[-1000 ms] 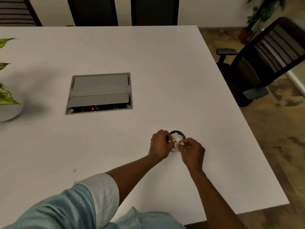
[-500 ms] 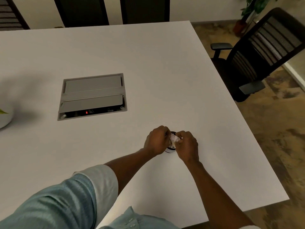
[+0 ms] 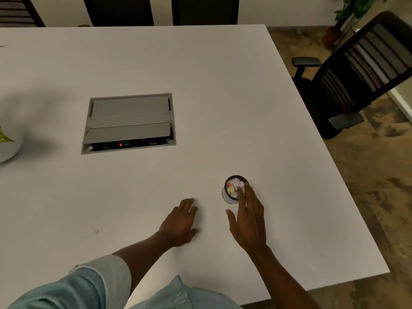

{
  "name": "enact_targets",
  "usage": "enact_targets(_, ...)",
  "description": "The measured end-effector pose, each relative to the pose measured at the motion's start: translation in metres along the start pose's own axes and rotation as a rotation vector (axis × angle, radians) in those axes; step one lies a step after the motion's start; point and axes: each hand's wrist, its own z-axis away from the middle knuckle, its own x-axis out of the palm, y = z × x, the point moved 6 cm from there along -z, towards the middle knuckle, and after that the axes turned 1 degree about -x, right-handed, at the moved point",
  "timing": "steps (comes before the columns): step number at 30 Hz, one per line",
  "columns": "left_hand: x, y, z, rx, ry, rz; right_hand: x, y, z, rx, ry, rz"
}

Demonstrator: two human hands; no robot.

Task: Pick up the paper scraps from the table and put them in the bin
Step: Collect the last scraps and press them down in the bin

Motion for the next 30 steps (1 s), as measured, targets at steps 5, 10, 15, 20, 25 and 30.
enact_targets(5, 0.04, -0.012, 0.029, 0.018, -0.15, -0.086, 0.025, 0.001, 0.004, -0.018, -0.129, 0.106)
enact_targets(10, 0.053, -0.031, 0.05, 0.001, -0.171, -0.056, 0.035, 0.001, -0.007, -0.037, -0.195, 0.198)
enact_targets(15, 0.051, -0.035, 0.049, 0.012, -0.2, -0.036, 0.036, 0.001, -0.015, -0.037, -0.209, 0.234)
enact_targets(20, 0.053, -0.031, 0.049, -0.029, -0.197, -0.034, 0.025, 0.001, -0.011, -0.042, -0.111, 0.205)
enact_targets(25, 0.057, -0.03, 0.048, -0.05, -0.176, -0.017, 0.014, -0.004, -0.008, -0.071, -0.001, 0.131)
enact_targets(30, 0.061, -0.033, 0.048, -0.047, -0.158, -0.005, 0.021, -0.008, -0.019, -0.117, -0.102, 0.172)
